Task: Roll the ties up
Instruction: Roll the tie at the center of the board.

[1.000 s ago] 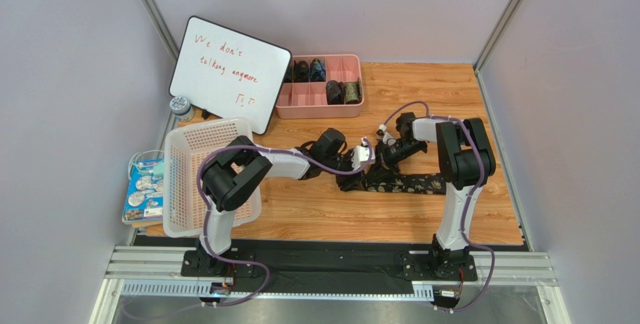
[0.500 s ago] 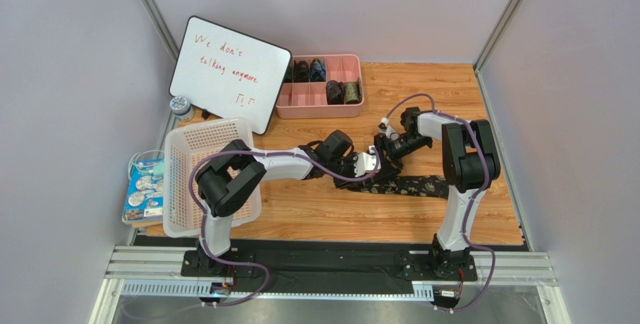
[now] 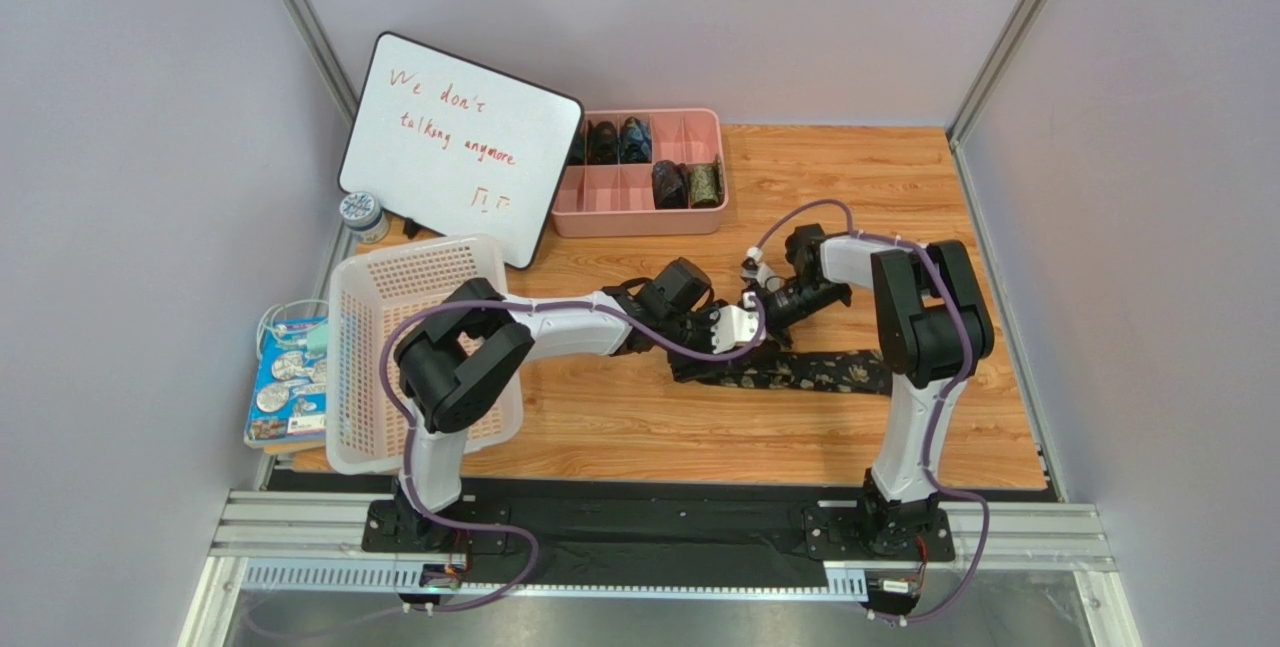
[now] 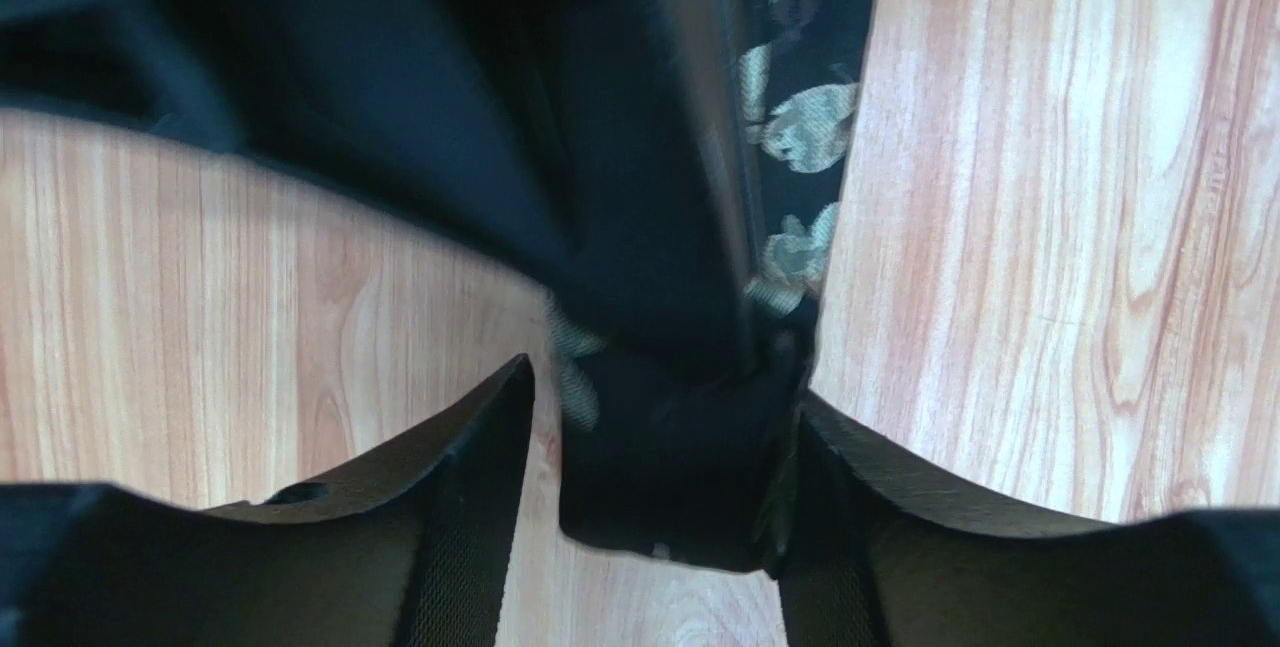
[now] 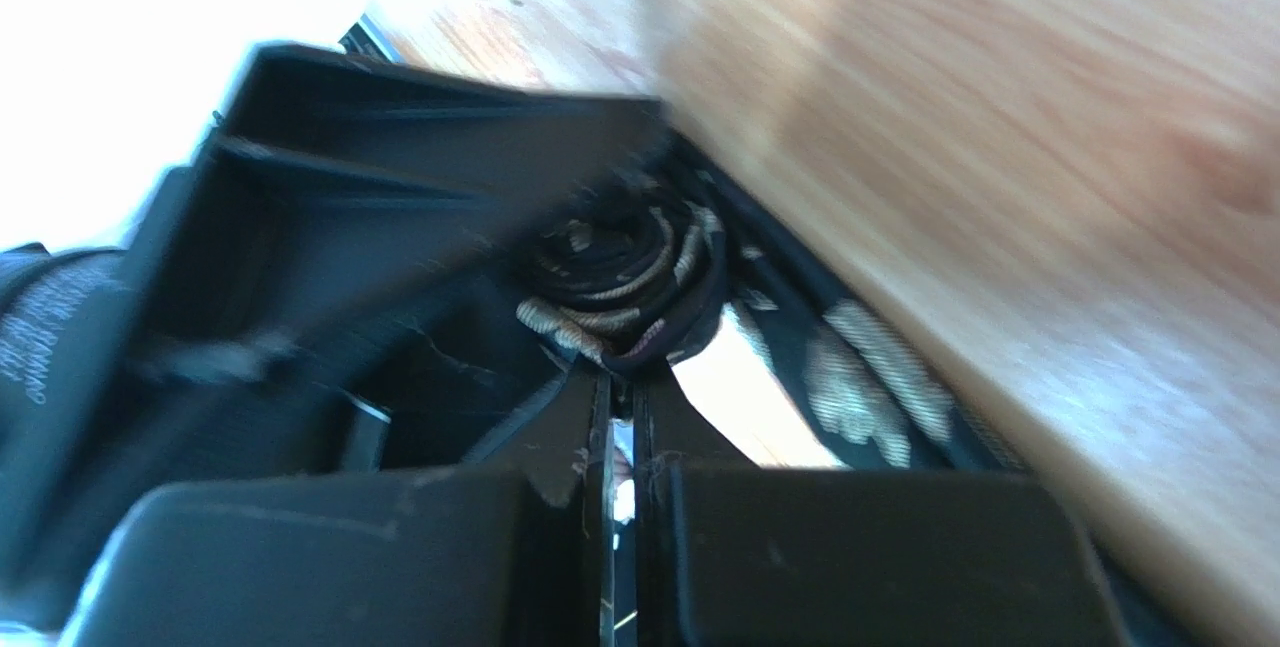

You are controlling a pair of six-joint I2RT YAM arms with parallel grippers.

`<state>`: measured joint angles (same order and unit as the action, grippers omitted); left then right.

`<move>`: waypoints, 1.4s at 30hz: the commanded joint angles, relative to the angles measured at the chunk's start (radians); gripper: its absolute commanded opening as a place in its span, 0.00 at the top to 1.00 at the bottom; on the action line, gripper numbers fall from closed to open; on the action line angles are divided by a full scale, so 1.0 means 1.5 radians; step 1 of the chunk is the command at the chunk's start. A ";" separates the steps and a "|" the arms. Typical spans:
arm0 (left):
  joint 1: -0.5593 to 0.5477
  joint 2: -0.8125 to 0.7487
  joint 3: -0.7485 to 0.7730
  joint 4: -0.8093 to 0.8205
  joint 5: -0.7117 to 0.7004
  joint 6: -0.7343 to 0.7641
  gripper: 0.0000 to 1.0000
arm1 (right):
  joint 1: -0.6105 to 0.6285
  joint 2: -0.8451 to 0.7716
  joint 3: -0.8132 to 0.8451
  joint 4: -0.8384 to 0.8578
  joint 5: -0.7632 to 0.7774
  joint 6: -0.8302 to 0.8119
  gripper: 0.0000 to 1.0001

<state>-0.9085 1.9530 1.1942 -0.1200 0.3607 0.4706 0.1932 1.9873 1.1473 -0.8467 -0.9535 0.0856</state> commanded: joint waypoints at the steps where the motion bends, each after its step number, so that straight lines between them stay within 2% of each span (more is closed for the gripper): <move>1: 0.035 -0.025 -0.066 0.003 0.068 -0.039 0.27 | -0.024 0.054 -0.032 0.016 0.099 -0.024 1.00; 5: 0.060 -0.055 -0.086 0.098 0.151 -0.082 0.23 | -0.030 0.083 -0.024 0.018 0.139 -0.024 1.00; 12: 0.054 -0.029 -0.099 0.219 0.183 -0.122 0.20 | -0.027 0.106 0.000 0.034 0.178 -0.012 1.00; 16: 0.035 -0.009 -0.102 0.237 0.170 -0.081 0.22 | -0.011 0.119 0.016 0.034 0.169 -0.011 1.00; 17: 0.031 -0.005 -0.096 0.235 0.161 -0.064 0.27 | -0.007 0.120 0.020 0.035 0.165 -0.010 1.00; 19: 0.027 0.008 -0.077 0.183 0.147 -0.043 0.37 | 0.007 0.122 0.038 0.034 0.162 -0.012 1.00; 20: 0.025 0.011 -0.067 0.156 0.133 -0.030 0.49 | 0.008 0.121 0.045 0.033 0.155 -0.012 1.00; 22: 0.020 0.015 -0.050 0.089 0.098 -0.007 0.60 | 0.007 0.116 0.072 0.011 0.150 -0.031 1.00; 23: 0.019 0.014 -0.045 0.066 0.089 -0.004 0.66 | 0.006 0.112 0.080 -0.001 0.144 -0.041 0.97; 24: 0.019 0.013 -0.043 0.027 0.082 0.003 0.67 | 0.000 0.105 0.086 -0.025 0.138 -0.048 0.89; 30: 0.010 0.020 -0.018 -0.089 0.051 0.016 0.70 | -0.022 -0.004 0.064 -0.087 0.078 -0.087 0.59; 32: 0.008 0.038 0.007 -0.126 0.039 0.011 0.70 | -0.022 -0.042 0.040 -0.085 0.052 -0.078 0.54; 37: 0.000 0.074 0.054 -0.172 0.021 -0.008 0.65 | -0.011 -0.051 0.012 -0.009 0.008 -0.010 0.52; 41: 0.001 0.083 0.076 -0.180 0.026 -0.022 0.59 | 0.017 -0.020 0.013 0.037 0.022 0.018 0.56; 42: 0.001 0.082 0.075 -0.179 0.028 -0.023 0.57 | 0.020 -0.007 0.010 0.057 0.029 0.026 0.60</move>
<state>-0.8993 2.0151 1.3182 -0.2493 0.4374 0.4553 0.1894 1.9366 1.1721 -0.8787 -0.9085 0.0608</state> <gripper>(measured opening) 0.426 0.452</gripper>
